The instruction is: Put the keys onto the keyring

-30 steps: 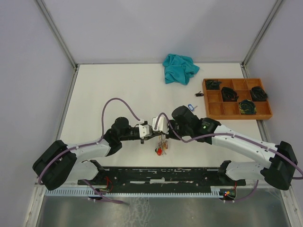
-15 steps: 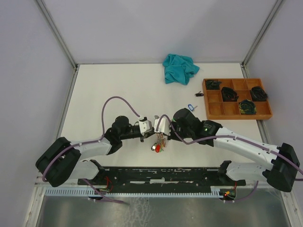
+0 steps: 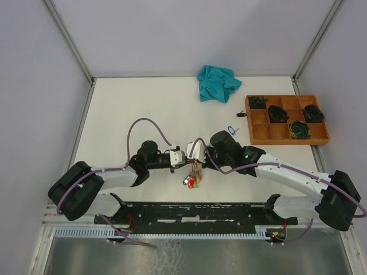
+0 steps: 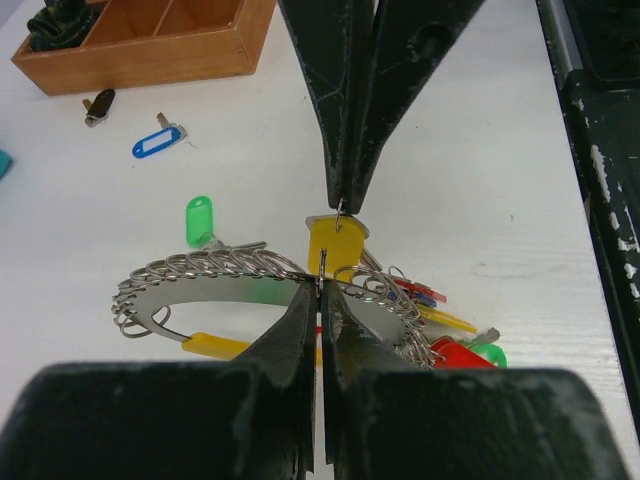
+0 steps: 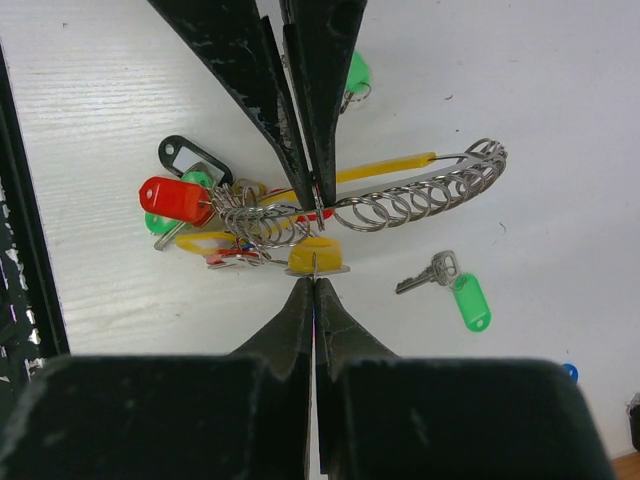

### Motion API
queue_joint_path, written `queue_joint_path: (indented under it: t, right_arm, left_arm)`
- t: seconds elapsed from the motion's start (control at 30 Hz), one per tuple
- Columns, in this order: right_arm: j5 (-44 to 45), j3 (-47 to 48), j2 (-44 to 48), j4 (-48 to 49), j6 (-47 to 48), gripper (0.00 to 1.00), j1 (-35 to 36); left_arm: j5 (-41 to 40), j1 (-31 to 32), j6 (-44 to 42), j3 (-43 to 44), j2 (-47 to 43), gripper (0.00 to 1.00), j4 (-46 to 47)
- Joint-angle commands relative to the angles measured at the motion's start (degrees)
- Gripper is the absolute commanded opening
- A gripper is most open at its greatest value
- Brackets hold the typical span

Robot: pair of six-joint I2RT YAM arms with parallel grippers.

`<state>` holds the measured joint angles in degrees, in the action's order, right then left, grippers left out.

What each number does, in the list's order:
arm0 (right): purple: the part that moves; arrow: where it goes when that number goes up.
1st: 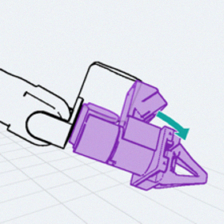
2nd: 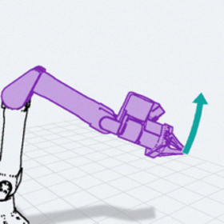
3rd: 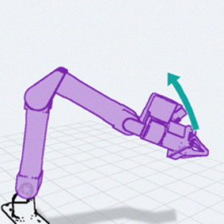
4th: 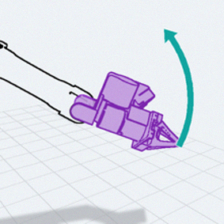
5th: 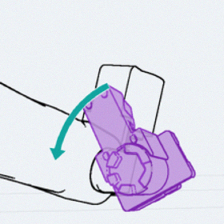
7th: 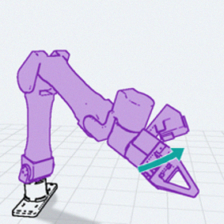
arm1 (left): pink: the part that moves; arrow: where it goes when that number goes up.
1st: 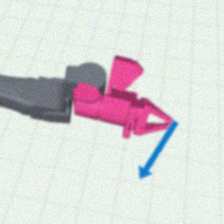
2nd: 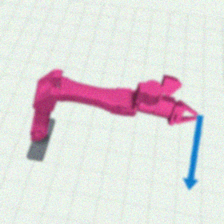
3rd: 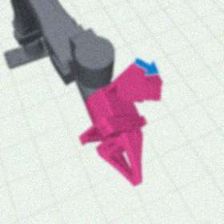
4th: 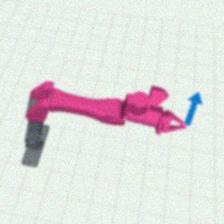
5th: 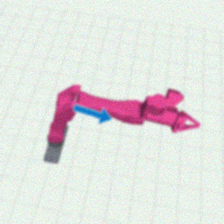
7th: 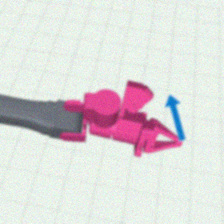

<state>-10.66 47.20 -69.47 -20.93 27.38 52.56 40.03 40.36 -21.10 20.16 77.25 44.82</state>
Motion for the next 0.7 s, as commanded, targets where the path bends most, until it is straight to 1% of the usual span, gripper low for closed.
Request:
queue_joint_path:
  t: [0.0,0.17,0.43,0.67]
  right_arm:
    - [-3.7,-0.6,0.9,3.5,1.3,0.01,-1.1]
    - [-5.1,-0.4,0.9,3.4,2.4,0.01,-1.1]
    - [-6.4,1.5,-0.2,0.9,4.2,0.01,-1.1]
    - [-2.5,2.3,-1.0,0.7,5.3,0.01,0.5]
  left_arm:
    - [2.5,-0.2,-9.5,-1.2,-0.3,0.03,6.6]
    - [2.3,-0.1,-14.6,-2.1,-0.7,0.03,6.8]
    - [-1.1,1.1,-20.3,-2.8,-2.1,0.03,5.3]
    - [-1.7,1.5,-21.5,-2.7,-3.3,0.03,3.5]
